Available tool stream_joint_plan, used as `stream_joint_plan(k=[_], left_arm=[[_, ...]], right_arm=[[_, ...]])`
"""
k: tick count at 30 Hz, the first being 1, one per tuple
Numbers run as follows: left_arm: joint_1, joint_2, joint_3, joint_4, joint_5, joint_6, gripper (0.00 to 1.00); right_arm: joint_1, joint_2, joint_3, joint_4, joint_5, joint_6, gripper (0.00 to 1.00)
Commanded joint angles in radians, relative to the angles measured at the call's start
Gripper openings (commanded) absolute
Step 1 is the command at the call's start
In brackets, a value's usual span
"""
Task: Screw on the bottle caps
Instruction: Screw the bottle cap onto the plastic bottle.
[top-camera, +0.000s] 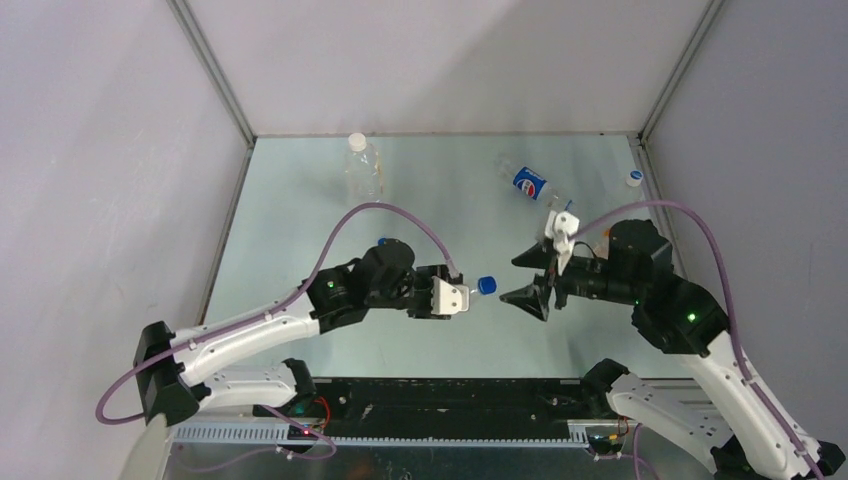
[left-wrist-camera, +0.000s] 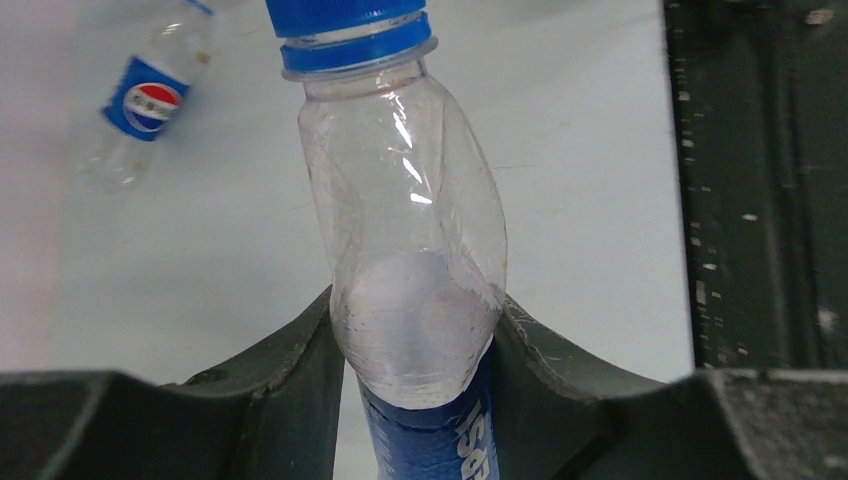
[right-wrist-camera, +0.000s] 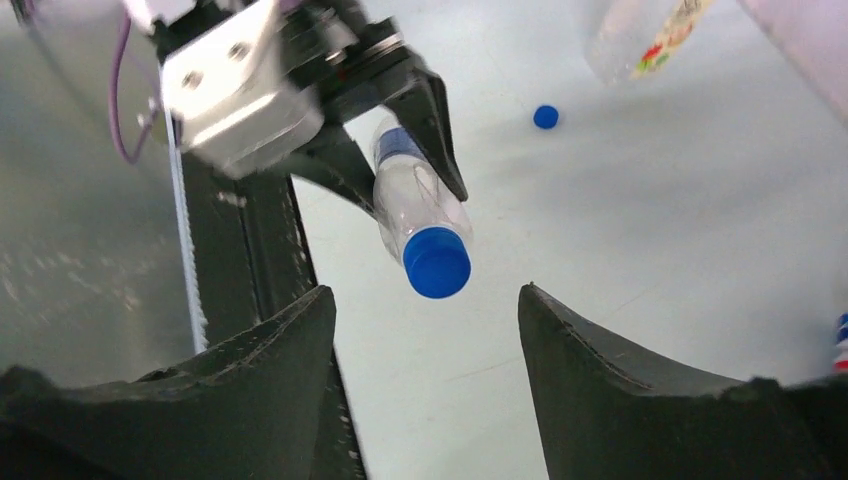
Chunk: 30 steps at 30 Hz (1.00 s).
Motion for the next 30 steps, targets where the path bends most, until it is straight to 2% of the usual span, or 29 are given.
stream_joint_plan(k=[1,9,22,26,28,30], left_arm=[[0.025,0.002,0.085,-0.102,0.26,-0.026,0.0],[0.026,0.043,0.132,-0.114,0.374,-0.046,0.0],[0.026,0.066,0.164,-0.117,0.386,-0.046,0.0],[0.026,0.06,0.161,-0.104,0.372,-0.053,0.0],[0.025,0.054,0.152,-0.079,0.352,-0.067,0.0],[0.026,0.04,0.128,-0.036,0.312,-0.086,0.0]], right_arm=[[-0.005,-0.014,0.025,-0.073,-0.144,-0.383,0.69],[-0.005,0.007,0.025,-0.136,-0.29,-0.488,0.66],[-0.004,0.064,0.025,-0.149,-0.335,-0.453,0.48],[-0.005,0.082,0.026,-0.148,-0.331,-0.424,0.39],[-0.004,0.091,0.025,-0.141,-0.322,-0.389,0.31],[-0.004,0.1,0.025,-0.119,-0.29,-0.308,0.18]])
